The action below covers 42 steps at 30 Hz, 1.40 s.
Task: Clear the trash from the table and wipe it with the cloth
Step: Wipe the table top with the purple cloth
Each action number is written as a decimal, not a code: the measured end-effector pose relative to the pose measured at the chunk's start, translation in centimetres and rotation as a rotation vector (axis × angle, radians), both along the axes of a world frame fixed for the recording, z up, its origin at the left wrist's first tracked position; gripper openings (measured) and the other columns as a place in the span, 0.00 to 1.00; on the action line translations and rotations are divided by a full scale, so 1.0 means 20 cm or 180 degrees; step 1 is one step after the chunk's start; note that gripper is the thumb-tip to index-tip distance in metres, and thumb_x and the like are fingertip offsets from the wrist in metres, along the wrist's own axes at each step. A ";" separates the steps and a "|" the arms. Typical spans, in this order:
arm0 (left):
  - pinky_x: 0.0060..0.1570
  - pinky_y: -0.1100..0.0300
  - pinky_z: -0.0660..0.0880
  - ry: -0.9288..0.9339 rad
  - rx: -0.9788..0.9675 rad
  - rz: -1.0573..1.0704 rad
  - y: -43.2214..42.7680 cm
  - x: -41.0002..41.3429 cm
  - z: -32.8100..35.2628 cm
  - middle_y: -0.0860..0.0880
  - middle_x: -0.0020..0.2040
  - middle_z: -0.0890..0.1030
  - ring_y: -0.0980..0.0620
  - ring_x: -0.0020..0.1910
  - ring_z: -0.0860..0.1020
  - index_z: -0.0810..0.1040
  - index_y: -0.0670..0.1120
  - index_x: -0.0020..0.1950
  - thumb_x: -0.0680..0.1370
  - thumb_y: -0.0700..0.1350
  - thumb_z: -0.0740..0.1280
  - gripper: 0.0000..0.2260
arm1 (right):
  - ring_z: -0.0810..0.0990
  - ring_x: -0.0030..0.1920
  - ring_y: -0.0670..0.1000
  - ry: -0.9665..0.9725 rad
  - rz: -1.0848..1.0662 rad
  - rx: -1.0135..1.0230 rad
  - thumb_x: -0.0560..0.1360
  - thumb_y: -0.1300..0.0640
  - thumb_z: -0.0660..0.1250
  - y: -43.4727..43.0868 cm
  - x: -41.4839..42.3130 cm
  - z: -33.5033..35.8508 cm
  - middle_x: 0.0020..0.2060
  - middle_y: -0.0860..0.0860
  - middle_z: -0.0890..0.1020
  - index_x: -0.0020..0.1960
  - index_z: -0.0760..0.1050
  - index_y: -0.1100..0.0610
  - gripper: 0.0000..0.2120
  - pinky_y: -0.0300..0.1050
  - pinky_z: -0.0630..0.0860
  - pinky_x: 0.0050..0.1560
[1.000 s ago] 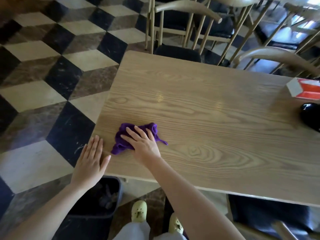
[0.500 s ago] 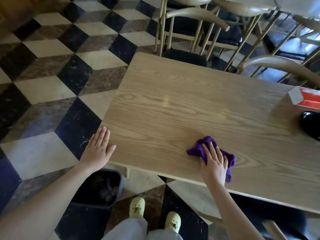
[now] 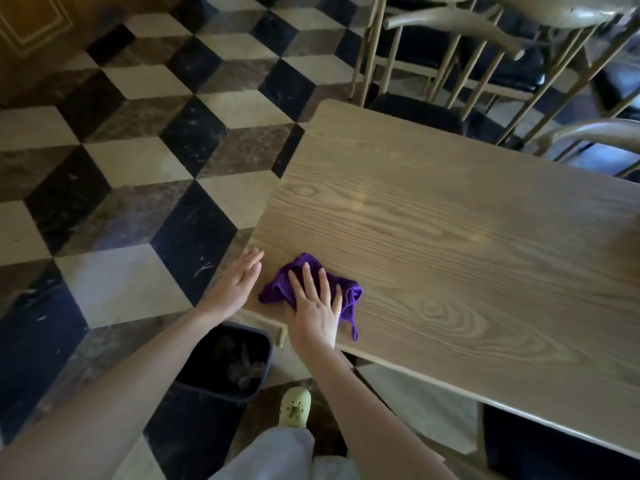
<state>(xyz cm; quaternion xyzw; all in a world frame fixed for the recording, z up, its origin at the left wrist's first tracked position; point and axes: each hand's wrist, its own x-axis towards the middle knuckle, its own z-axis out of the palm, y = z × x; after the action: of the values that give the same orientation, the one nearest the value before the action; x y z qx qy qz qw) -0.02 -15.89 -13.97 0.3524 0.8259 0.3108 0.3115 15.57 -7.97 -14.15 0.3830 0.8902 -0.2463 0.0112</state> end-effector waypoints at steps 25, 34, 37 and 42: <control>0.44 0.64 0.73 -0.1506 0.0280 0.0481 0.12 -0.09 0.28 0.49 0.42 0.80 0.52 0.42 0.77 0.76 0.45 0.47 0.73 0.38 0.70 0.06 | 0.74 0.47 0.54 0.0048 -0.0220 -0.1464 0.69 0.58 0.66 0.36 -0.14 0.22 0.44 0.55 0.77 0.48 0.77 0.56 0.07 0.39 0.67 0.40; 0.51 0.60 0.69 -0.1015 0.0017 0.0466 0.14 -0.17 0.29 0.49 0.50 0.79 0.50 0.52 0.77 0.74 0.44 0.55 0.72 0.38 0.72 0.14 | 0.76 0.39 0.52 0.0181 -0.0295 -0.2404 0.74 0.63 0.64 0.46 -0.13 0.26 0.39 0.53 0.77 0.50 0.78 0.59 0.07 0.46 0.75 0.37; 0.59 0.55 0.70 -0.0421 -0.0429 0.0095 0.26 -0.18 0.29 0.45 0.56 0.79 0.46 0.58 0.77 0.73 0.43 0.61 0.73 0.39 0.70 0.18 | 0.76 0.36 0.52 -0.0115 -0.0308 -0.2114 0.74 0.63 0.62 0.53 -0.12 0.27 0.40 0.56 0.77 0.56 0.77 0.63 0.13 0.41 0.72 0.35; 0.63 0.54 0.70 0.0766 -0.1190 -0.0675 0.50 -0.15 0.36 0.45 0.64 0.77 0.46 0.64 0.74 0.73 0.44 0.65 0.75 0.48 0.66 0.20 | 0.74 0.24 0.43 -0.0110 -0.0753 -0.2546 0.76 0.67 0.58 0.73 0.04 0.35 0.35 0.57 0.76 0.62 0.72 0.64 0.15 0.33 0.70 0.23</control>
<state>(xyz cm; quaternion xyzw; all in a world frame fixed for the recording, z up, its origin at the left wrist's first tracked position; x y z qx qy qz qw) -3.06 -5.85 -6.70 0.4079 0.8586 0.0740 0.3015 16.27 6.68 -7.21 0.4523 0.6739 -0.5657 0.1457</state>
